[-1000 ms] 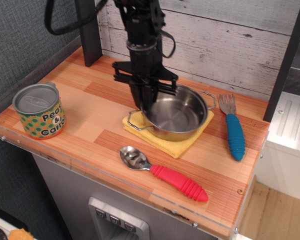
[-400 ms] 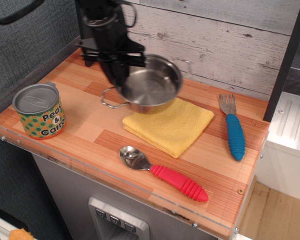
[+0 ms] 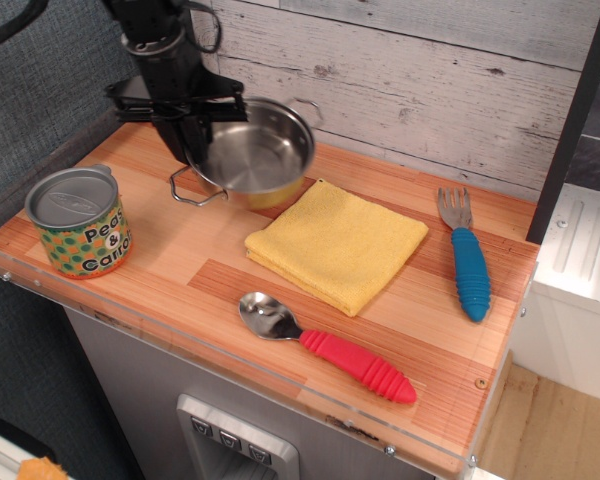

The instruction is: Pick up the pot and place it behind the can

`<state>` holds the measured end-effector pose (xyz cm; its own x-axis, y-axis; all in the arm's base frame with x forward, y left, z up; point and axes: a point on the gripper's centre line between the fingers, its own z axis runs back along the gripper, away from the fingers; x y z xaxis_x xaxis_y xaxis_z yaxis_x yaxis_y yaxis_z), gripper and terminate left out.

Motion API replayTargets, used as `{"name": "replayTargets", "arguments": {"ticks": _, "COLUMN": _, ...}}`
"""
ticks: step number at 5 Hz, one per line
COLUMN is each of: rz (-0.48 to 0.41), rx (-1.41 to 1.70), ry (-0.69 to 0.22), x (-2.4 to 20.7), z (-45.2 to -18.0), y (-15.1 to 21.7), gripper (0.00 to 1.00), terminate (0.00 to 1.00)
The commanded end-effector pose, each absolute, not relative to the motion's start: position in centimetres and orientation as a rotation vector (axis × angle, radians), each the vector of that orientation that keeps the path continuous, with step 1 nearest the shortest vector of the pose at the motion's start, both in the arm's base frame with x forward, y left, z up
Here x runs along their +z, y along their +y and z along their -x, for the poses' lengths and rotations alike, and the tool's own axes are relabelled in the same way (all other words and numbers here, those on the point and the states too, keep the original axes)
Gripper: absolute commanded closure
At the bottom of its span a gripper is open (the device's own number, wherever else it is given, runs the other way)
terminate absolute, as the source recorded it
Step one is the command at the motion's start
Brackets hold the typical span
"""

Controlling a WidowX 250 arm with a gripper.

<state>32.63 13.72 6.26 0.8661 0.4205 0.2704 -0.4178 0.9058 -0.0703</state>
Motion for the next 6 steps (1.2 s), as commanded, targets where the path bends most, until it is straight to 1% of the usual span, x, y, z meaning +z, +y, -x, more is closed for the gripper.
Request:
{"name": "replayTargets", "arguments": {"ticks": 1, "rz": -0.016, "rx": 0.696, "ry": -0.339, "x": 6.6, "z": -33.3, "y": 15.8, "gripper": 1.0, "terminate": 0.0}}
{"name": "replayTargets", "arguments": {"ticks": 2, "rz": -0.063, "rx": 0.732, "ry": -0.3, "x": 5.8, "z": -33.5, "y": 16.3, "gripper": 1.0, "terminate": 0.0}}
{"name": "replayTargets", "arguments": {"ticks": 3, "rz": -0.1, "rx": 0.736, "ry": -0.282, "x": 5.0, "z": -33.7, "y": 16.8, "gripper": 1.0, "terminate": 0.0}}
{"name": "replayTargets", "arguments": {"ticks": 4, "rz": -0.098, "rx": 0.737, "ry": -0.268, "x": 4.7, "z": -33.7, "y": 16.8, "gripper": 1.0, "terminate": 0.0}}
{"name": "replayTargets", "arguments": {"ticks": 5, "rz": -0.128, "rx": 0.743, "ry": -0.236, "x": 4.2, "z": -33.6, "y": 16.8, "gripper": 0.0, "terminate": 0.0}}
{"name": "replayTargets", "arguments": {"ticks": 6, "rz": -0.137, "rx": 0.732, "ry": -0.214, "x": 3.7, "z": -33.4, "y": 16.8, "gripper": 0.0, "terminate": 0.0}}
